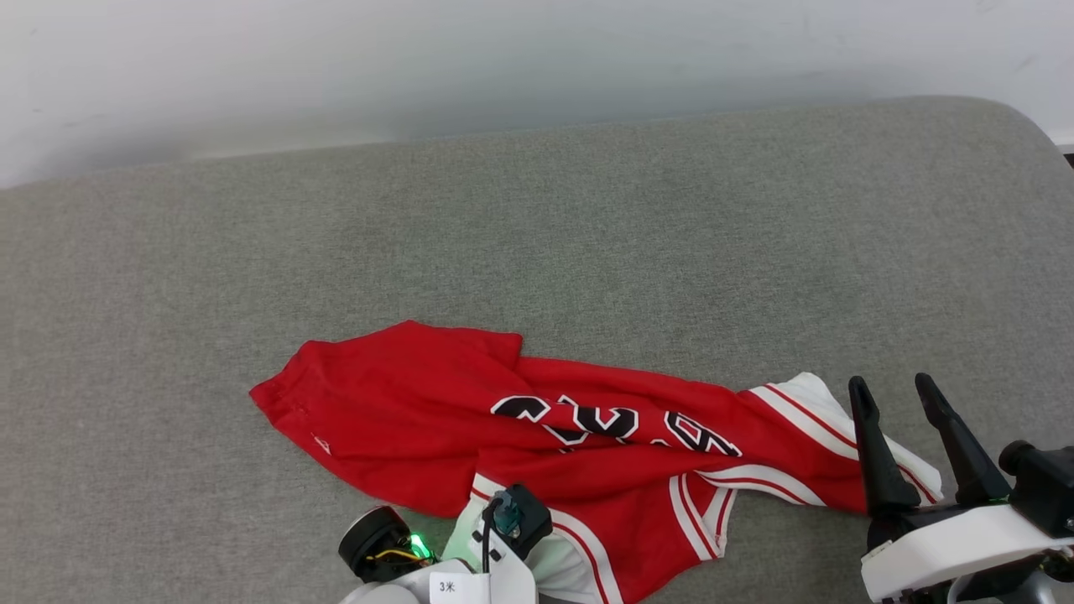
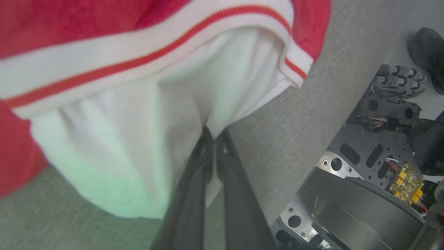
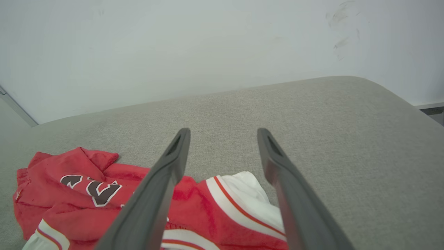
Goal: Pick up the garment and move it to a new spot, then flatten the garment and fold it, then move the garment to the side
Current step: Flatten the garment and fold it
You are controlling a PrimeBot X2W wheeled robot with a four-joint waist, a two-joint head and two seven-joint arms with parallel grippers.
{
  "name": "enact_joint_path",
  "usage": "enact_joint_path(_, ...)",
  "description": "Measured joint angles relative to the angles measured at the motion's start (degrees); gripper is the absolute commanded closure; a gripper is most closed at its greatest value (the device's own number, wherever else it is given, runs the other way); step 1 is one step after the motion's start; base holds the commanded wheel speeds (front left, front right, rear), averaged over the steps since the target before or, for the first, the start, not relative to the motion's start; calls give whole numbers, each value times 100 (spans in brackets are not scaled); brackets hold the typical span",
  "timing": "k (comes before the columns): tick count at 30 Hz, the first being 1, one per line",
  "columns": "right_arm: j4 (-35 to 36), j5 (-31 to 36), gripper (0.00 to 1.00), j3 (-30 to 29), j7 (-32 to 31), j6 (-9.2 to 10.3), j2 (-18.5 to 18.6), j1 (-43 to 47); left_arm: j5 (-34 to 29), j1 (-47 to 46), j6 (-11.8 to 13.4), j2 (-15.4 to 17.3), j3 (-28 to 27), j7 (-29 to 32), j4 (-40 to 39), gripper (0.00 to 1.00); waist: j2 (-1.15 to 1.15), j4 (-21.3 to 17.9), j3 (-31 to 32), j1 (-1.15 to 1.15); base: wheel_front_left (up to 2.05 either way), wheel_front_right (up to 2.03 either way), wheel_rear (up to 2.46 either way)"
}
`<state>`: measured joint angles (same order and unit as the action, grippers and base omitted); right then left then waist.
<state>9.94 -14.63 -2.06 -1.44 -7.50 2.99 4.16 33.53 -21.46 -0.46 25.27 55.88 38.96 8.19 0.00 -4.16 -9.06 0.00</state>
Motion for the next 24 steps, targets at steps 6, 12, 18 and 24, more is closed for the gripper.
enact_joint_path(6, -11, -34, 0, -78, -4, 0, -1, 10, -52, 114, 134, -9, -92, -438, 67, 100, 0, 109, 135, 0, 0, 0, 0)
enact_joint_path(12, -79, -138, 0, -197, -240, 0, -2, 119, 12, 343, 595, 99, -568, -1157, -169, 100, 0, 197, 379, 0, 0, 0, 0)
enact_joint_path(18, -191, -270, 0, -426, -764, 0, 30, 304, 70, 764, 1218, 296, -1117, -1812, -793, 100, 0, 294, 628, 0, 0, 0, 0)
enact_joint_path(24, -352, -453, 0, -804, -1640, 0, 319, 525, 111, 1156, 1662, 541, -1535, -2208, -1341, 100, 0, 383, 831, 0, 0, 0, 0)
